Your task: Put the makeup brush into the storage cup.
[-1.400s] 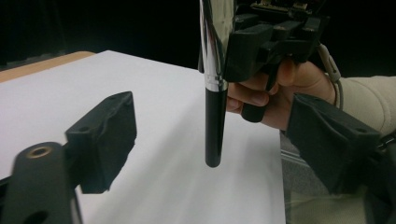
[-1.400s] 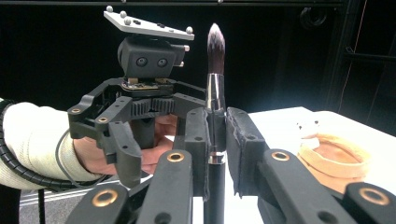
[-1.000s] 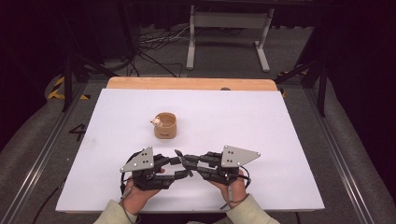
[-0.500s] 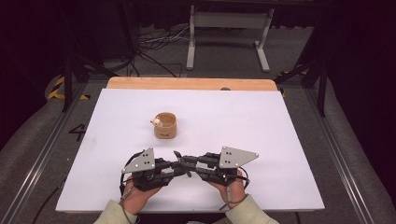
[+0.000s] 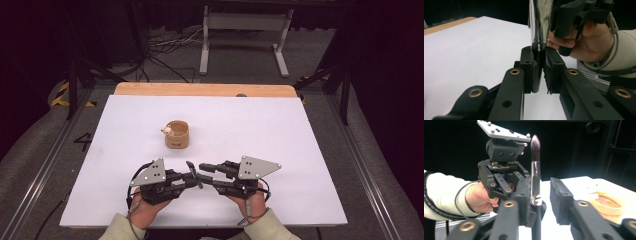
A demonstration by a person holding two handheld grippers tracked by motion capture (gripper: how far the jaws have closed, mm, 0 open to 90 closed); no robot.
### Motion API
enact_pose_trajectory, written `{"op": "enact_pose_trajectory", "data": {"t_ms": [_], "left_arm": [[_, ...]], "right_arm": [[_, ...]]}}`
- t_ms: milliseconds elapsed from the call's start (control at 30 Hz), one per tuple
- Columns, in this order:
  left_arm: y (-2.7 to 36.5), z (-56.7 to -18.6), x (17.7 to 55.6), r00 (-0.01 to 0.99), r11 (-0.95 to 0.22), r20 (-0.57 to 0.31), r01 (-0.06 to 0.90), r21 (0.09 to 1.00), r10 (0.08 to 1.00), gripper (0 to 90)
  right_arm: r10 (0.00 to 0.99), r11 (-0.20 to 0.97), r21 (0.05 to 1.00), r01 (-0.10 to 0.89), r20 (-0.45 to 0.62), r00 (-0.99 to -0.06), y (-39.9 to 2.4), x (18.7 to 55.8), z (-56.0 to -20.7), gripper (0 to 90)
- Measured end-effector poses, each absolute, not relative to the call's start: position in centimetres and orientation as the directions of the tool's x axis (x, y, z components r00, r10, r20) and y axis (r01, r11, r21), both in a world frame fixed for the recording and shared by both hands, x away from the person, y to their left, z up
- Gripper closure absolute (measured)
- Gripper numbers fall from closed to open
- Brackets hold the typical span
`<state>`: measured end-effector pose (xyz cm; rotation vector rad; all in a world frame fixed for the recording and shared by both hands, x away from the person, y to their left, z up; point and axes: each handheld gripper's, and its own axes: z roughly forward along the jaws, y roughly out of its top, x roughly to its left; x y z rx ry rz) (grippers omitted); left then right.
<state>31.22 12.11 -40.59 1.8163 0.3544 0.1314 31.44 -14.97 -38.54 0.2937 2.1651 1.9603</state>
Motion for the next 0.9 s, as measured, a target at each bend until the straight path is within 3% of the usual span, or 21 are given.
{"op": "enact_pose_trajectory", "data": {"t_ms": [200,300,433,900], "left_arm": [[12.5,-40.2,31.7,0.943,-0.234,-0.092,0.172,0.957,0.32,78.8],[12.7,-39.9,32.0,0.937,-0.239,-0.092,0.18,0.954,0.336,78.8],[13.0,-39.7,32.4,0.928,-0.235,-0.101,0.194,0.952,0.358,78.9],[14.4,-38.1,34.0,0.902,-0.236,-0.071,0.186,0.954,0.425,78.9]], "right_arm": [[0.335,0.078,0.997,0.007,-0.019,-0.942,-16.5,31.5,-37.9,51.3],[0.38,0.084,0.996,0.023,-0.011,-0.925,-17.6,31.7,-37.9,33.9],[0.451,0.084,0.994,0.064,0.019,-0.892,-19.0,31.9,-38.0,18.9],[0.591,0.107,0.989,0.098,0.016,-0.807,-22.7,32.0,-38.5,1.3]]}}
